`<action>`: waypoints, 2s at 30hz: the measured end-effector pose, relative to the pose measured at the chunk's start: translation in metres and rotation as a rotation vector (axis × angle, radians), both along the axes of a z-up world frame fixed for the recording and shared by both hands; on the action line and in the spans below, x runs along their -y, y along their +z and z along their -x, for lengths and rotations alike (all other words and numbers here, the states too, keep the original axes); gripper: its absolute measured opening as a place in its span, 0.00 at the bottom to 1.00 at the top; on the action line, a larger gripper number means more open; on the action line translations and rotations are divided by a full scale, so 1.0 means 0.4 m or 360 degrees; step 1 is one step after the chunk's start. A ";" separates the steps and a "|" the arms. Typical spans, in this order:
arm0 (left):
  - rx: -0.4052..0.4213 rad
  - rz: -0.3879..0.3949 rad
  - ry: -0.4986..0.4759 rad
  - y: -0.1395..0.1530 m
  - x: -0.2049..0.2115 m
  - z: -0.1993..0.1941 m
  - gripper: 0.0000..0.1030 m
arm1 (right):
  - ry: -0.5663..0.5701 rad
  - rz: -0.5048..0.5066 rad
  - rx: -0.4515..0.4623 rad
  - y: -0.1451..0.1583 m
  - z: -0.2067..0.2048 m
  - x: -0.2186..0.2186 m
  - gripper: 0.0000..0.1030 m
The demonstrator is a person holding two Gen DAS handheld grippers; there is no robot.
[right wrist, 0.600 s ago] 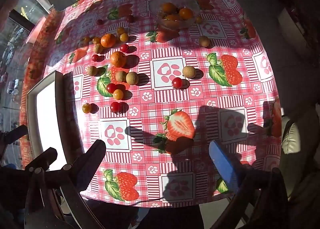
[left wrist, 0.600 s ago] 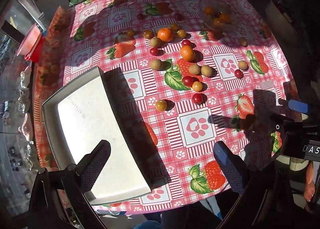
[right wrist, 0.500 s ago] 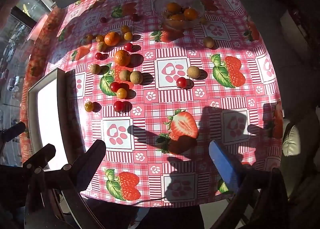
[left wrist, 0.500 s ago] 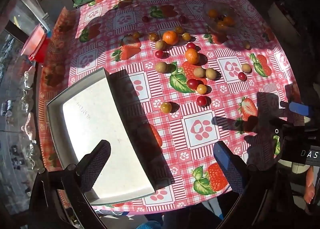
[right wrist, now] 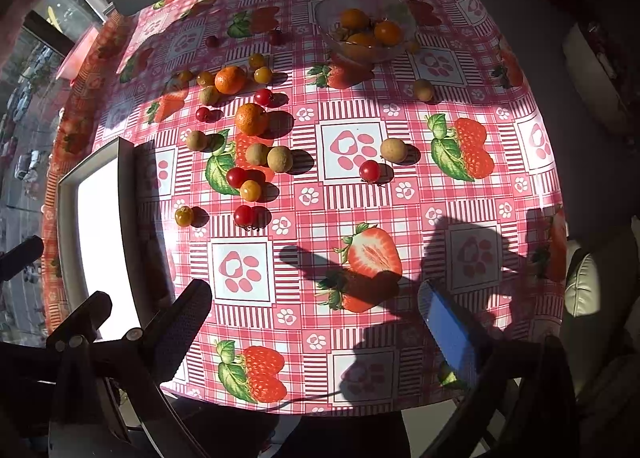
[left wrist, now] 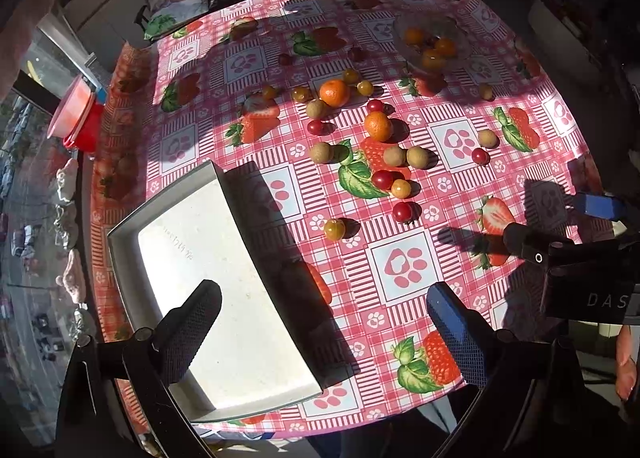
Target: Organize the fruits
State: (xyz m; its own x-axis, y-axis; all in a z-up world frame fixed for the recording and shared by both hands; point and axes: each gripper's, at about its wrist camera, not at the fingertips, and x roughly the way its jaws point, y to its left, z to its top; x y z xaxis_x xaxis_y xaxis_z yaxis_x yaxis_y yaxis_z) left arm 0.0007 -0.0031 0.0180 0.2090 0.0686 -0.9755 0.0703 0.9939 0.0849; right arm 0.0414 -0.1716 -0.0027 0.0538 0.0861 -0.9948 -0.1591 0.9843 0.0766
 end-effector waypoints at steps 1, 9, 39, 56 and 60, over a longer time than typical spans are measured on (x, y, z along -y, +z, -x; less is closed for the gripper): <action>0.0009 -0.0011 0.0002 0.001 0.001 0.000 1.00 | -0.0001 0.0000 -0.0003 -0.001 0.001 -0.001 1.00; -0.0059 0.0055 0.0010 -0.009 -0.007 -0.001 1.00 | -0.0003 -0.0004 -0.0015 -0.004 0.005 -0.001 1.00; -0.0156 0.0059 0.0111 -0.080 -0.027 -0.009 1.00 | 0.0020 -0.0014 -0.0085 -0.053 -0.019 0.010 1.00; -0.0117 -0.0006 0.0178 -0.254 -0.022 -0.110 1.00 | 0.0109 -0.0064 -0.0052 -0.167 -0.144 -0.045 1.00; -0.0122 -0.0033 0.0214 -0.305 -0.025 -0.134 1.00 | 0.0130 -0.0074 -0.0056 -0.213 -0.188 -0.065 0.97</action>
